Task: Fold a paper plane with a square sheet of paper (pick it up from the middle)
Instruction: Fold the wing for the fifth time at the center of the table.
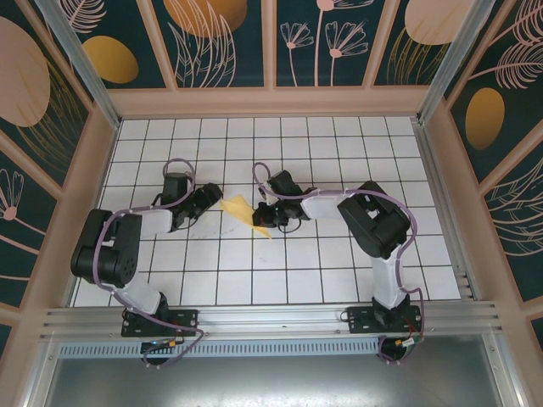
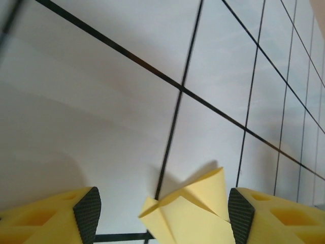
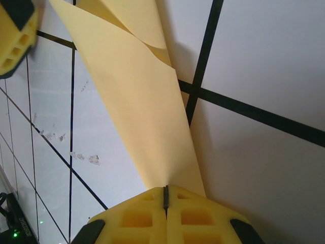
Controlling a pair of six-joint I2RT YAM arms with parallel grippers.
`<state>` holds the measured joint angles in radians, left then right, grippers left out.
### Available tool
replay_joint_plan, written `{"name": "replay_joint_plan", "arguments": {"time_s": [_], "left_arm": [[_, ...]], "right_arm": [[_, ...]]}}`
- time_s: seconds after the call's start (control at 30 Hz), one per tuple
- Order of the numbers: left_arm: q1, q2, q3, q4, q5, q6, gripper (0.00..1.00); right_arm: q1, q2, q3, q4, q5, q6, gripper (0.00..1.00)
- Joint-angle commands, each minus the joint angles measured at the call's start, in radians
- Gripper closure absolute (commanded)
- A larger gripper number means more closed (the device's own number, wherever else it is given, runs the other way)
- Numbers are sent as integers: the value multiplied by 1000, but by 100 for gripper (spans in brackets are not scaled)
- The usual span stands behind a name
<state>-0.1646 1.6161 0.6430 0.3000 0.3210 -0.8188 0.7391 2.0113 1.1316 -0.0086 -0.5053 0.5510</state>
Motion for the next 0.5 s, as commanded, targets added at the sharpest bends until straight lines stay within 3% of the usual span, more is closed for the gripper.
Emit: {"name": "replay_joint_plan", "arguments": {"time_s": [0.0,0.2,0.47], "left_arm": [[1,-87,0,-68,-32,24,30],[-56,-73,7,63,194,-13,33],[-113,81,49,167,246,-61,35]], "right_arm": [[31,63,-34,-173,46,-19,100],[31,63,-33,-153,36,-8,100],[31,65,-37,-153,36,-6,100]]}}
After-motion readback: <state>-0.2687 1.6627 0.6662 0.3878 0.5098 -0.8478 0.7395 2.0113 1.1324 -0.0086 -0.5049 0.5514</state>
